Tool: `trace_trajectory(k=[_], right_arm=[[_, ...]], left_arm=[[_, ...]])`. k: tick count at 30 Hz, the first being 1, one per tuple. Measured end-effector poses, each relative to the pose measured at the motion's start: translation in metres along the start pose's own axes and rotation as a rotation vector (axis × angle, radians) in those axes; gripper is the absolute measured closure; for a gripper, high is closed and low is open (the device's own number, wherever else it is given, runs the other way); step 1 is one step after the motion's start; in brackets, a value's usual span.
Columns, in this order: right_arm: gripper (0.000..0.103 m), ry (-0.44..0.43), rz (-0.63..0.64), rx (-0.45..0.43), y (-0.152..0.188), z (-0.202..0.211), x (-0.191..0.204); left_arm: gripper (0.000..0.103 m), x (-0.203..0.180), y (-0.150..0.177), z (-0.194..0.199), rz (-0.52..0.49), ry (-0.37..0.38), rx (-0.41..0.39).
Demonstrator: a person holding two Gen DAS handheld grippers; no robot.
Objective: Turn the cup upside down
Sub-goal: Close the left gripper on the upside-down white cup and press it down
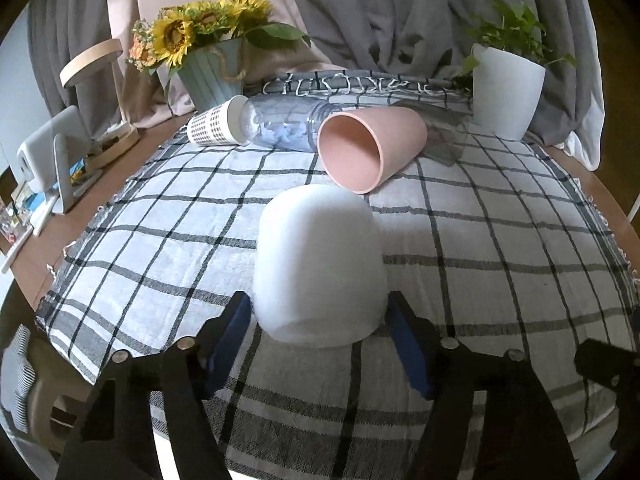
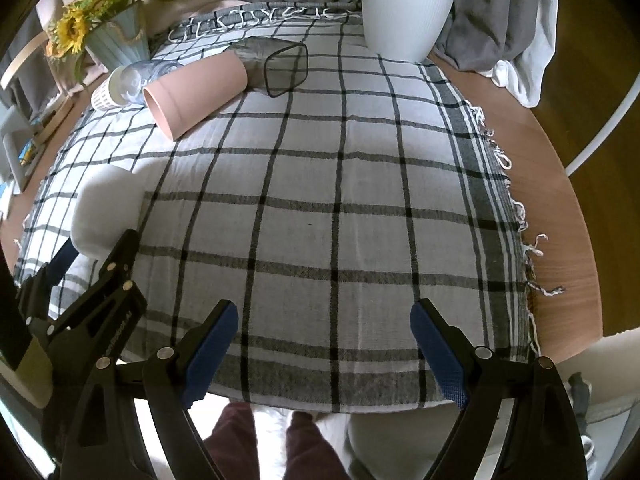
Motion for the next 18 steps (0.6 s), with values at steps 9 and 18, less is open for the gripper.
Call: trace_trajectory(k=[9,18], right_arm=[[0.015,-0.028,-0.017,0.012,-0.005,-0.003,0.004],[0.015,-0.074,-0.069,-0.01,-0.014,0.003,0.007]], left_arm=[[0.037,0.008,-0.007,0.003,0.01,0.031,0.039],[0.037,0.021,-0.025,0.007,0.044,0.094,0.088]])
Point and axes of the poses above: each gripper's, at about its wrist camera, not at the fingertips, and z roughly against the way its jaws point, x to its left, y to its underside, the point moved 1 cm from there along -z, roughly the way its jaws point, and after that the axes turned 2 degrees about -x, right-handed, at the moved point
